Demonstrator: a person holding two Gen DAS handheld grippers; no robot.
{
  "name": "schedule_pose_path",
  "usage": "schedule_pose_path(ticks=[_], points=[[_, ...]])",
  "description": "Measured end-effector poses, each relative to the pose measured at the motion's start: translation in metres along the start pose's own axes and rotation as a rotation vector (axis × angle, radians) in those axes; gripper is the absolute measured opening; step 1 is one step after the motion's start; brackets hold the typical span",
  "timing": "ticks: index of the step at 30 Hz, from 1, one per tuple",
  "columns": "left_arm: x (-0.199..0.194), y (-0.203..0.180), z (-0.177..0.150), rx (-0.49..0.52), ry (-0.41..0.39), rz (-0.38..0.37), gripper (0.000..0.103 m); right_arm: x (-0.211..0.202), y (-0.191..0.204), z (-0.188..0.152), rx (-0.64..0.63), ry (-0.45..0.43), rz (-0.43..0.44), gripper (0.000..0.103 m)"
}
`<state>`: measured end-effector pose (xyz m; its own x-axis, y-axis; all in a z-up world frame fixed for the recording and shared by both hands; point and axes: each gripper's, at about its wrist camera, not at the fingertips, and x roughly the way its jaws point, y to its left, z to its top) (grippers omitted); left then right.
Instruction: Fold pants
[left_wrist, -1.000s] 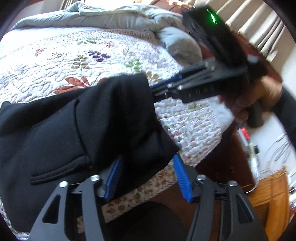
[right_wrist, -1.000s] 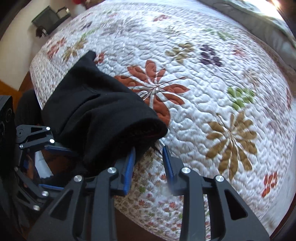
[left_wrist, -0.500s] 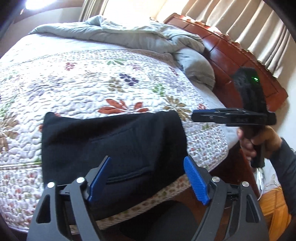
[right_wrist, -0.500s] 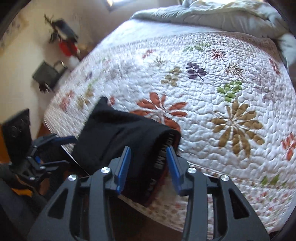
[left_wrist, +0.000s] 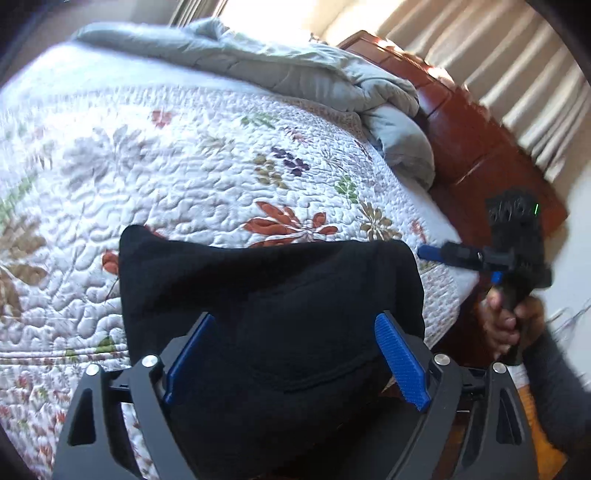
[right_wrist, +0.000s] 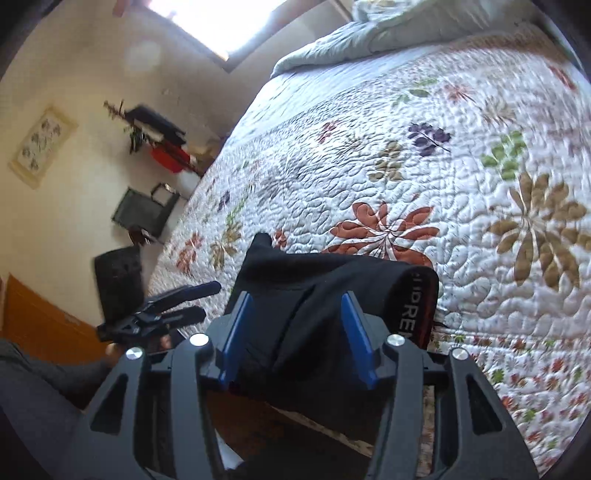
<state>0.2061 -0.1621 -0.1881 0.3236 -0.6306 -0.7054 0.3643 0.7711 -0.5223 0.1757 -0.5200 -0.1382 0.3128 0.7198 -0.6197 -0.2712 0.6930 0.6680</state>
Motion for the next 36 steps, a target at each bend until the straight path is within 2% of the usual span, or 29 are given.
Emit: schedule_pose_path(ticks=[4, 7, 10, 12, 14, 16, 17, 19, 20, 21, 22, 23, 24, 27, 28, 30, 31, 32, 35, 36], points=[[0.006, 0.047, 0.017, -0.138, 0.023, -0.144, 0.089, 0.008, -0.017, -0.006, 0.056, -0.001, 0.046, 0.052], [0.018, 0.067, 0.028, -0.203, 0.043, -0.243, 0.089, 0.021, -0.028, -0.011, 0.065, 0.028, 0.044, 0.051], [0.035, 0.079, 0.033, -0.221, 0.075, -0.274, 0.089, 0.031, -0.052, -0.023, 0.112, 0.057, 0.037, 0.05], [0.046, 0.085, 0.033, -0.231, 0.089, -0.274, 0.089, 0.038, -0.067, -0.035, 0.141, 0.076, 0.031, 0.045], [0.051, 0.089, 0.032, -0.245, 0.083, -0.29, 0.089, 0.047, -0.083, -0.048, 0.16, 0.088, 0.012, 0.026], [0.051, 0.092, 0.033, -0.262, 0.072, -0.302, 0.089, 0.045, -0.091, -0.05, 0.198, 0.079, 0.026, 0.022], [0.047, 0.092, 0.034, -0.273, 0.063, -0.311, 0.089, 0.041, -0.09, -0.048, 0.21, 0.078, 0.03, 0.025], [0.036, 0.092, 0.035, -0.267, 0.039, -0.316, 0.089, 0.026, -0.074, -0.04, 0.173, 0.05, 0.009, 0.045], [0.029, 0.091, 0.035, -0.263, 0.026, -0.321, 0.089, 0.02, -0.067, -0.035, 0.152, 0.032, -0.014, 0.06], [0.02, 0.091, 0.034, -0.268, 0.006, -0.324, 0.089, 0.014, -0.062, -0.031, 0.139, 0.015, -0.038, 0.066], [0.011, 0.093, 0.031, -0.277, -0.013, -0.327, 0.089, 0.006, -0.06, -0.029, 0.142, -0.002, -0.061, 0.082], [0.006, 0.095, 0.029, -0.284, -0.024, -0.326, 0.089, 0.003, -0.062, -0.03, 0.16, 0.002, -0.085, 0.092], [-0.002, 0.097, 0.025, -0.295, -0.036, -0.323, 0.09, 0.005, -0.068, -0.032, 0.184, 0.017, -0.082, 0.092], [-0.011, 0.106, 0.013, -0.321, -0.035, -0.305, 0.09, 0.021, -0.089, -0.047, 0.332, 0.106, 0.0, 0.092], [-0.01, 0.108, 0.008, -0.331, -0.028, -0.3, 0.09, 0.03, -0.087, -0.052, 0.328, 0.127, 0.019, 0.09], [-0.008, 0.113, -0.001, -0.357, -0.018, -0.293, 0.09, 0.041, -0.08, -0.052, 0.302, 0.157, 0.023, 0.067], [-0.007, 0.115, -0.004, -0.371, -0.019, -0.295, 0.09, 0.043, -0.073, -0.05, 0.275, 0.157, -0.006, 0.029], [-0.008, 0.116, -0.006, -0.383, -0.027, -0.309, 0.09, 0.043, -0.068, -0.047, 0.252, 0.159, -0.01, 0.019], [-0.01, 0.12, -0.012, -0.416, -0.057, -0.385, 0.09, 0.031, -0.048, -0.045, 0.162, 0.112, -0.043, 0.016], [-0.008, 0.121, -0.014, -0.431, -0.058, -0.408, 0.09, 0.032, -0.051, -0.048, 0.172, 0.115, -0.061, 0.016]])
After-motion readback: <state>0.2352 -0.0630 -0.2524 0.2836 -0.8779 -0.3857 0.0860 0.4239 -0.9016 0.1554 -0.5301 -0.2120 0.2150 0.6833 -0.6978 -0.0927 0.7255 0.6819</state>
